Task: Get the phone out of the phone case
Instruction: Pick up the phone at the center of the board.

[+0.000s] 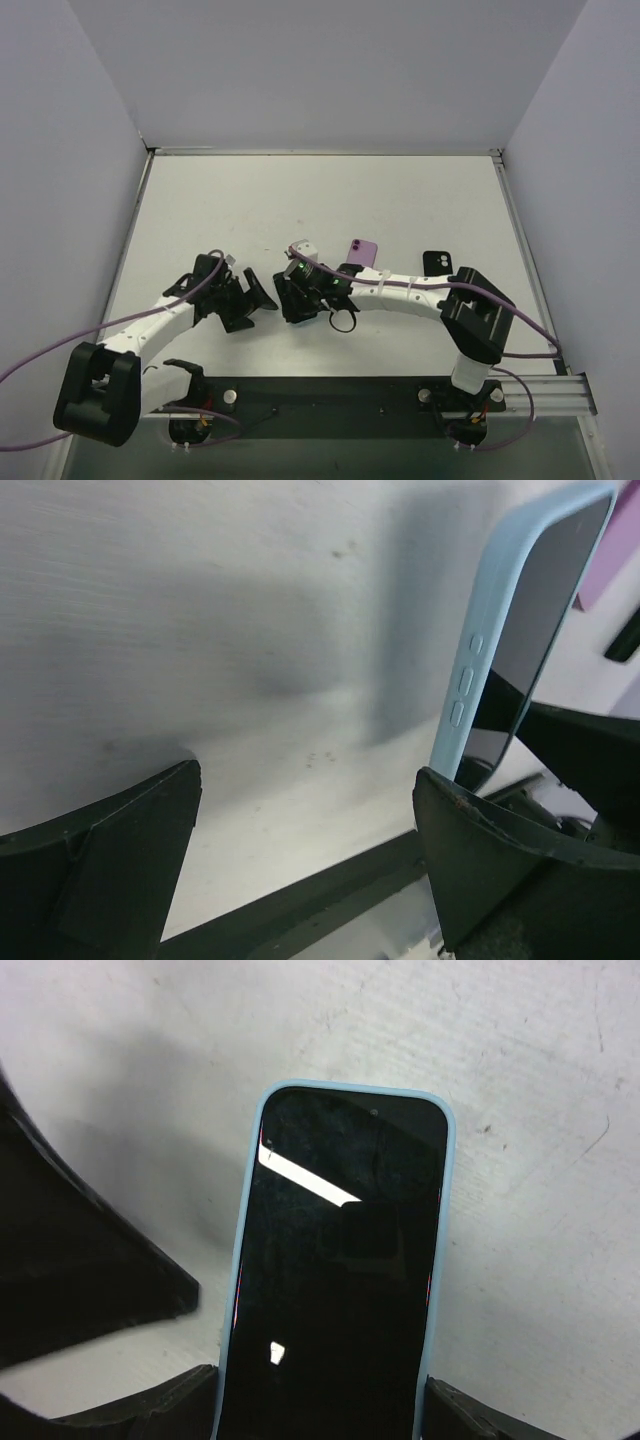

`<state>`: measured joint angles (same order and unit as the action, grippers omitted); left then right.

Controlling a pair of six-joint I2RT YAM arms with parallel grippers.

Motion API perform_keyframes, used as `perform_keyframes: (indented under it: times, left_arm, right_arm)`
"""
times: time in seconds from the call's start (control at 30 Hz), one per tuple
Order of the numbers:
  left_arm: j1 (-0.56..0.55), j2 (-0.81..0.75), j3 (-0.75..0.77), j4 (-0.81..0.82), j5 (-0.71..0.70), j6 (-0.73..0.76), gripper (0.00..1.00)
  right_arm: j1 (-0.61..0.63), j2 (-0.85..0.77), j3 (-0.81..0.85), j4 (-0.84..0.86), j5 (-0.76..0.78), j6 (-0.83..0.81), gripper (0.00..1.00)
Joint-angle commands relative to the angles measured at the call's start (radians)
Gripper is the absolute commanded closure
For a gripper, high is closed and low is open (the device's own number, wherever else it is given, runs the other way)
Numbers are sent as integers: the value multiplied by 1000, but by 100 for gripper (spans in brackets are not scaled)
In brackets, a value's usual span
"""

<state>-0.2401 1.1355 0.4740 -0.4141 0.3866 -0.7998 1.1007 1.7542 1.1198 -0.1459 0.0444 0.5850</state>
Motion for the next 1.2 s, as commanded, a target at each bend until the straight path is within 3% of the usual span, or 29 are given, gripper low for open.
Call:
perform_keyframes:
  times: [0.0,0.17,0.77,0.9,1.07,1.1,1.17]
  left_arm:
    - [-88,24,-47,290,92,-176,2]
    - [-94,43,-69,447,120,-246,3]
    - [-71,46,-67,546,119,-295,7]
    - [-82,82,-63,620,155,-331,25]
    - [-105,105,-44,647,161,-337,33]
    - [-105,107,-44,653,163,-341,39]
    - [-105,112,-41,673,173,-348,65]
  right_arm:
    - [4,-71,12,95,-38,35,91]
    - [8,-75,15,95,-72,39,91]
    - [25,-114,-20,117,-87,50,92]
    - [25,-130,-18,121,-75,56,92]
    - [21,-131,-6,121,-57,61,91]
    - [19,-127,-3,121,-57,61,91]
    - [15,-127,5,120,-58,65,85]
